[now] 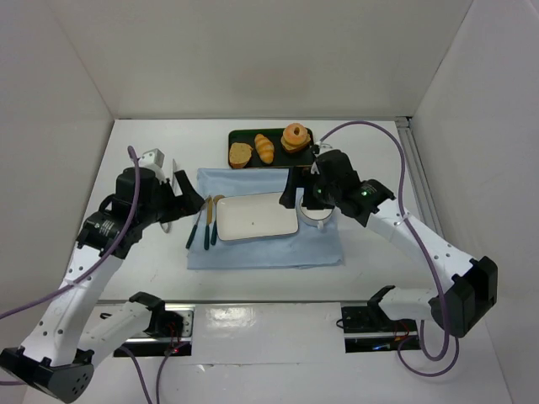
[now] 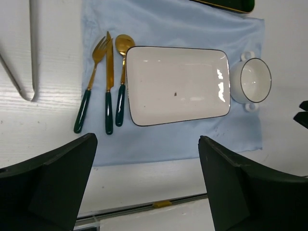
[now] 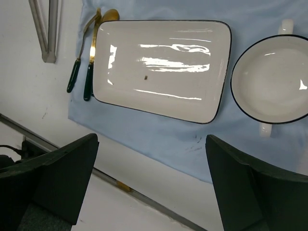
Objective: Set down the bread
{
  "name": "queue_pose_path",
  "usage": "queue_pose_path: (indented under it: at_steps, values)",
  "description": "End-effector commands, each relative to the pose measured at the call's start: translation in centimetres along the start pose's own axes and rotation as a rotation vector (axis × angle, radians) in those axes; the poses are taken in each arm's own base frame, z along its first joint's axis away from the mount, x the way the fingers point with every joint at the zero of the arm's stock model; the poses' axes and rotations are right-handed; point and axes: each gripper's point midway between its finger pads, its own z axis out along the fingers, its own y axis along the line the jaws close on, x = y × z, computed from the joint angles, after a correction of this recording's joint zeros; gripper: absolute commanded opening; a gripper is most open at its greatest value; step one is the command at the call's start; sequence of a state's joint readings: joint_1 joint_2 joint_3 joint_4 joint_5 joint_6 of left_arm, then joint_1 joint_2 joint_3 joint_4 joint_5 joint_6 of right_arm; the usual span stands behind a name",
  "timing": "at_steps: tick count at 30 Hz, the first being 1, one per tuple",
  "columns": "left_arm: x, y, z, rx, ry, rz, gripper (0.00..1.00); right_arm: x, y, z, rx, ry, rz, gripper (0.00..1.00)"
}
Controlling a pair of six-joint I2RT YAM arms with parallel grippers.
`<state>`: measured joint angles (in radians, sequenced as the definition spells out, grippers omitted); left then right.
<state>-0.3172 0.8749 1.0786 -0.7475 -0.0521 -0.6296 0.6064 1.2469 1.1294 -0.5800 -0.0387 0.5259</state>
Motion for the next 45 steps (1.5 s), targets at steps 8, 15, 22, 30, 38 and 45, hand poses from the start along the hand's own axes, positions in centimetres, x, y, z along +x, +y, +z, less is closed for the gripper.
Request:
queue_pose_path:
  at_steps: [8, 15, 22, 30, 38, 45]
  values:
    - [-0.5, 1.4, -2.1, -0.053, -0.05, 0.039, 1.0, -2.3, 0.8, -2.7, 0.044, -0.125, -0.094, 0.99]
    - [0.4, 4.2, -0.7, -0.204, -0.026, 0.04, 0.93, -1.2, -0.1, -2.9, 0.055, -0.111, -0.107, 0.99]
    - [2.0, 8.2, 2.0, -0.419, 0.07, 0.109, 0.98, 0.4, -0.4, -2.2, 0.048, -0.063, -0.079, 0.99]
    - [3.4, 11.4, 3.9, -0.598, 0.119, 0.127, 0.99, 0.4, 0.1, -1.8, 0.031, -0.053, -0.08, 0.99]
    - [4.7, 12.9, 7.3, -0.571, 0.148, 0.062, 0.99, 0.3, 0.4, -1.7, 0.022, -0.049, -0.08, 0.99]
    - [4.9, 15.5, 10.4, -0.54, 0.169, -0.015, 0.99, 0.3, 0.4, -1.7, 0.027, -0.041, -0.08, 0.99]
